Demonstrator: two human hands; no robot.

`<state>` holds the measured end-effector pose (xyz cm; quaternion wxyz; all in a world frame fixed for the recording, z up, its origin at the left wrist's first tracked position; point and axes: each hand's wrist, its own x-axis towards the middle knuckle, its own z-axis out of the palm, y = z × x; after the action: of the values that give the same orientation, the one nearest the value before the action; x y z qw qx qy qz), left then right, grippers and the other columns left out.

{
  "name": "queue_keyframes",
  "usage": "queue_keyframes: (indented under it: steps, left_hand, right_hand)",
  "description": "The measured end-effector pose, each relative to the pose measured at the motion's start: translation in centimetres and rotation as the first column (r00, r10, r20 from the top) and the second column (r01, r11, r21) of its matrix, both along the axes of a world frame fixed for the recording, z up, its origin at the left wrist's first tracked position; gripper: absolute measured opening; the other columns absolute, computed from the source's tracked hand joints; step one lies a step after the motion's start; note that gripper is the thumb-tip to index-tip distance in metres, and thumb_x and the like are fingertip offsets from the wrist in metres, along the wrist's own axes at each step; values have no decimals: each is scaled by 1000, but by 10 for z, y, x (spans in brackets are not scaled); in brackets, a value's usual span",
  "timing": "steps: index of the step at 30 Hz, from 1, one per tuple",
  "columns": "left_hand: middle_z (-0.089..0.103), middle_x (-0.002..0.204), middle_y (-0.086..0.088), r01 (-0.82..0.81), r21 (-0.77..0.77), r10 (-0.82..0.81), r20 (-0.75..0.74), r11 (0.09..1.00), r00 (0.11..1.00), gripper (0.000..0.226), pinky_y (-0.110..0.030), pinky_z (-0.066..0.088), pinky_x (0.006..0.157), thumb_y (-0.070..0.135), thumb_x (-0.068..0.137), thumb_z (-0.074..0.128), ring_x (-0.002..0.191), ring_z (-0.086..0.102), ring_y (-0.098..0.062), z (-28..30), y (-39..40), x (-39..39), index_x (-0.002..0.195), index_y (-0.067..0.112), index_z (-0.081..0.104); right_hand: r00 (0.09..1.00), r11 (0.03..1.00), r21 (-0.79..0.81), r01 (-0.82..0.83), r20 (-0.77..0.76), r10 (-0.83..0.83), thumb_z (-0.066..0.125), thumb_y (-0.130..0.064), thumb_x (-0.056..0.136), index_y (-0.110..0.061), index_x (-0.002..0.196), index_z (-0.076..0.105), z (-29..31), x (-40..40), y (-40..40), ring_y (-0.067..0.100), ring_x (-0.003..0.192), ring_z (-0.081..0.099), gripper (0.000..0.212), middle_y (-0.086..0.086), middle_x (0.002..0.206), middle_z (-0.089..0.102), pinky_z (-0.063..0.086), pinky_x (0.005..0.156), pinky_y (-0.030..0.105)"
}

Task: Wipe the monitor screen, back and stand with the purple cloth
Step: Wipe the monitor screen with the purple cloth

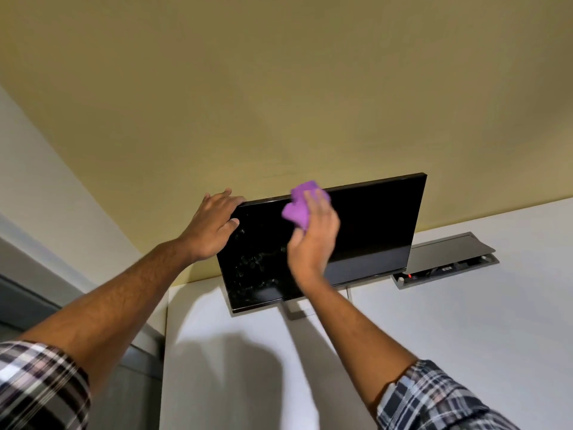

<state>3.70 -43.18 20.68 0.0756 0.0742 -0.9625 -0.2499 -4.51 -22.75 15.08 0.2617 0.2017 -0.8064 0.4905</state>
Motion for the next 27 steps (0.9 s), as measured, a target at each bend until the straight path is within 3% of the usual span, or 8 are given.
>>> queue_keyframes:
  steps: [6, 8, 10, 14, 16, 19, 23, 27]
  left_hand:
    - [45, 152, -14, 15, -8, -15, -22, 1000, 1000, 62, -45, 2, 123, 27, 88, 36, 152, 20, -29, -2, -4, 0, 147, 8, 45]
    - [42, 155, -13, 19, 6, -19, -20, 1000, 1000, 57, -40, -2, 122, 26, 93, 37, 153, 16, -26, -2, -3, 0, 147, 10, 44]
    - [38, 158, -12, 20, 10, -20, -30, 1000, 999, 47, -36, -4, 122, 17, 102, 42, 154, 12, -23, -1, -3, 1, 148, 11, 43]
    - [37, 157, -14, 29, 0, -29, -50, 1000, 998, 51, -34, -6, 121, 21, 99, 39, 154, 13, -24, 1, 2, 1, 148, 9, 43]
    - [39, 157, -14, 25, -13, -25, -39, 1000, 999, 55, -37, -5, 122, 25, 95, 37, 154, 13, -24, 0, 1, 1, 147, 10, 44]
    - [38, 157, -14, 10, -26, -11, -54, 1000, 998, 46, -39, -4, 123, 12, 102, 45, 154, 13, -25, -1, 1, 1, 148, 10, 43]
    - [39, 157, -14, -14, -39, 12, -49, 999, 999, 48, -43, -2, 124, 13, 102, 45, 153, 16, -26, -1, -1, -3, 149, 10, 42]
    - [40, 156, -15, -43, -44, 42, -35, 998, 999, 47, -43, -1, 123, 9, 102, 48, 153, 18, -27, 0, -7, -6, 149, 9, 42]
  right_hand:
    - [912, 889, 365, -276, -192, 362, 72, 9, 76, -21, 147, 60, -8, 8, -7, 30, 128, 50, 78, 7, 150, 51, 45, 107, 43]
    - [946, 934, 278, -225, -165, 277, 65, 15, 71, -21, 146, 62, -8, -13, 15, 31, 129, 49, 83, 9, 149, 49, 45, 108, 43]
    - [995, 997, 72, -42, -91, 49, 57, 17, 67, -20, 145, 61, -10, -37, 41, 31, 129, 49, 86, 13, 146, 48, 45, 109, 47]
    - [938, 924, -238, 298, 254, -237, 62, 14, 82, -21, 149, 55, -7, -74, 70, 26, 129, 53, 76, 10, 142, 45, 54, 106, 46]
    - [937, 918, -254, 304, 256, -239, 63, 12, 84, -18, 150, 55, -3, -68, 60, 26, 128, 52, 72, 12, 141, 46, 53, 107, 40]
    - [976, 972, -154, 178, 150, -155, 59, 12, 74, -17, 146, 59, -6, -31, 28, 26, 124, 49, 77, 13, 142, 48, 42, 103, 21]
    - [990, 991, 75, -115, 88, 108, 59, 16, 72, -21, 146, 59, -31, 19, -3, 28, 127, 46, 83, 8, 148, 45, 43, 108, 35]
    - [917, 867, 302, -397, 103, 384, 69, 8, 86, -32, 146, 58, -59, 41, 3, 23, 135, 41, 73, -4, 153, 44, 45, 107, 35]
